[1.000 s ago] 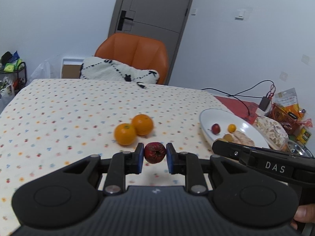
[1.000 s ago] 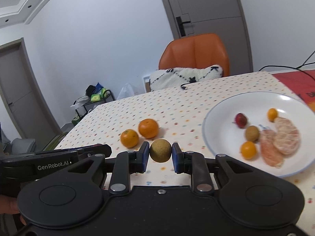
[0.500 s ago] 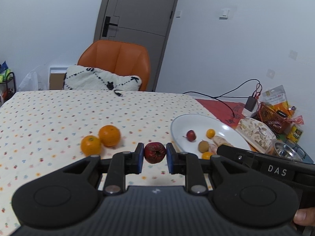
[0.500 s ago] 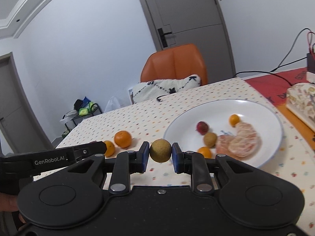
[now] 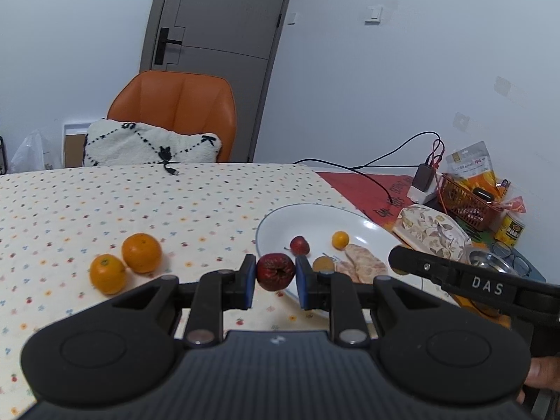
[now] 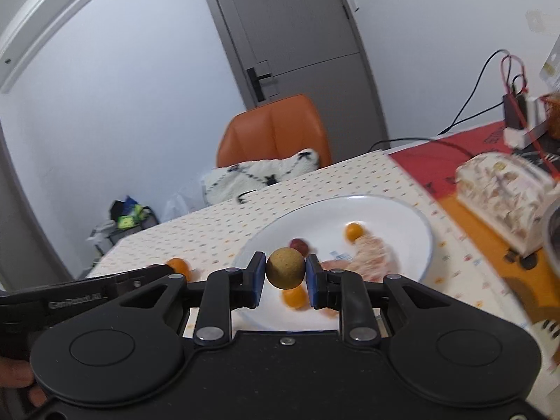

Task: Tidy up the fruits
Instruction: 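Carry the red fruit and kiwi into the white plate and open both tools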

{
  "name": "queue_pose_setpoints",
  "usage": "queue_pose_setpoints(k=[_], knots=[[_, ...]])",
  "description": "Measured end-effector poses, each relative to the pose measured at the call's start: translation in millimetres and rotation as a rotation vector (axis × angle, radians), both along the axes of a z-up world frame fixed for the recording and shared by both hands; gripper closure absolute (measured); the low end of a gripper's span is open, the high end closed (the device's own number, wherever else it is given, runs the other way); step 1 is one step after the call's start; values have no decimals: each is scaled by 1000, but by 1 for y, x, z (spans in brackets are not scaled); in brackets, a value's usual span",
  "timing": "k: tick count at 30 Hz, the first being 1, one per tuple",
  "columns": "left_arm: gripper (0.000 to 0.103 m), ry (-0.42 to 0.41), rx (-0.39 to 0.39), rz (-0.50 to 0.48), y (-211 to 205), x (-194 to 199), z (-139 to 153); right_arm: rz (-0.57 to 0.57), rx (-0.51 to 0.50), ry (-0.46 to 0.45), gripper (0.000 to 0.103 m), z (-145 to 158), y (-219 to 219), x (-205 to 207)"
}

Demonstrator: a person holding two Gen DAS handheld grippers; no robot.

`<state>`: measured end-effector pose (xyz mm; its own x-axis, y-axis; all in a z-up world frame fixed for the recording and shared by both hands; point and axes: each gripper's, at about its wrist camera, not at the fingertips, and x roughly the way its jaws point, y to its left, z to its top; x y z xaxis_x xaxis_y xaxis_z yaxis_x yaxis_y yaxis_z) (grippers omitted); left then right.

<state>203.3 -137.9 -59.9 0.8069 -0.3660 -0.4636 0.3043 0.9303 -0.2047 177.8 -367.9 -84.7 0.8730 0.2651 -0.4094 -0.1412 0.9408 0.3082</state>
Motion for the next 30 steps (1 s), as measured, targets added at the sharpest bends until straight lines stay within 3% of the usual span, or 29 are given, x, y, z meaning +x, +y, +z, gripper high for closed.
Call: queue_pose_setpoints(k=[27,30], knots=[[81,63,49,-37,-38,50,-22,-34,-7,71,80,-27,-17,50],[81,68,53,-43,-41,53,-25,-20,-23,62,73,-29,-14,50]])
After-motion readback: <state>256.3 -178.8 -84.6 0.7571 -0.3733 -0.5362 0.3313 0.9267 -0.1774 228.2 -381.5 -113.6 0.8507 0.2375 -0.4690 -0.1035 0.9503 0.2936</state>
